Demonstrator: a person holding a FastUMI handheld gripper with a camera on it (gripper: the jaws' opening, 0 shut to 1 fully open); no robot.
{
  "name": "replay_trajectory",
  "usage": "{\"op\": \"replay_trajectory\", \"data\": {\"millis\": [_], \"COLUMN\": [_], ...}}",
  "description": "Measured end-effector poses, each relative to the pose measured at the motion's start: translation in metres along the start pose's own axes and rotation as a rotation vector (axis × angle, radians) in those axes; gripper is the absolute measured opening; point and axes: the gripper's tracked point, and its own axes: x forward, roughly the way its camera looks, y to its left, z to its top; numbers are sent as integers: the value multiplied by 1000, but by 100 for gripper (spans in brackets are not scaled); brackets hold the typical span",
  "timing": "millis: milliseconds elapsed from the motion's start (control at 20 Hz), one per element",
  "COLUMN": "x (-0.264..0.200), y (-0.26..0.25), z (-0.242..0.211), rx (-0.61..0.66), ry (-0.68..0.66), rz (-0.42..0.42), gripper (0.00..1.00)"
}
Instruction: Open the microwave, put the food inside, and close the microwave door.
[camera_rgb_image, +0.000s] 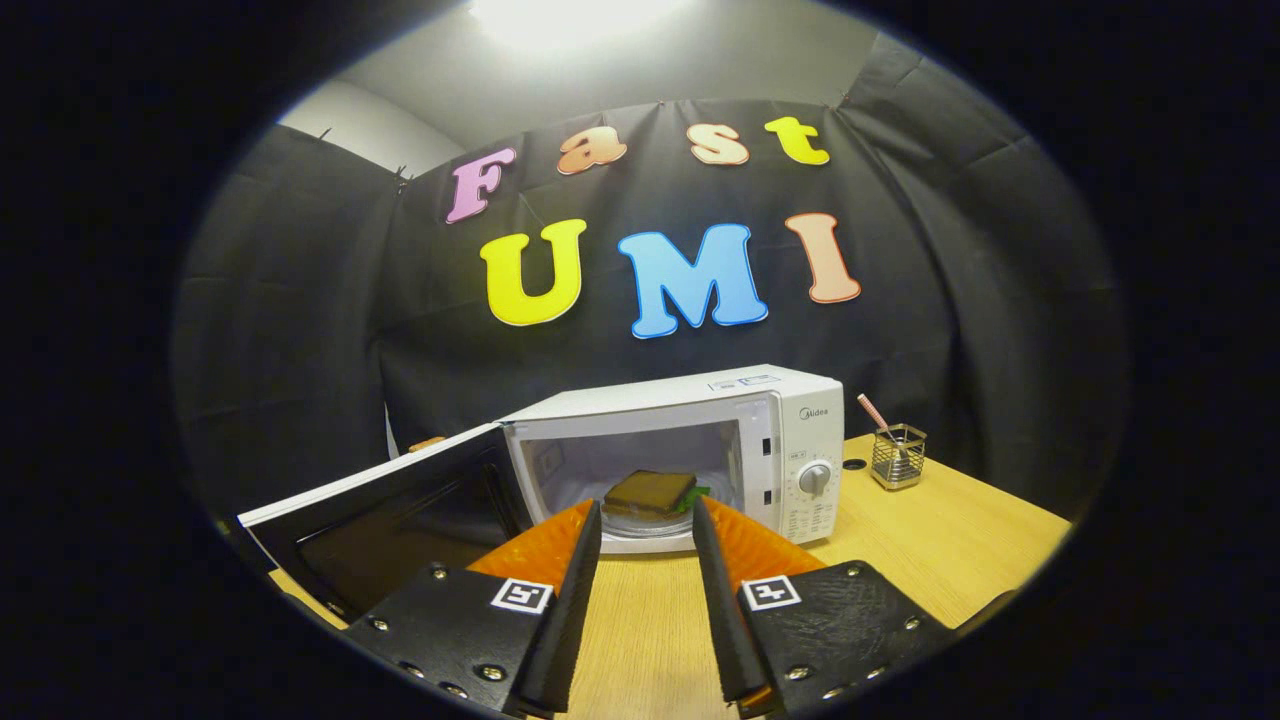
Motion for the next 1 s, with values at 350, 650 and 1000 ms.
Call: {"op": "replay_trajectory", "data": {"millis": [350, 650, 1000], "x": [-36, -65, -97], "y": [38, 87, 138], "z": [-15, -22, -15], "rx": [43, 87, 34], "ry": [82, 111, 72], "rz": [126, 310, 396], "gripper": [25, 5, 4]}}
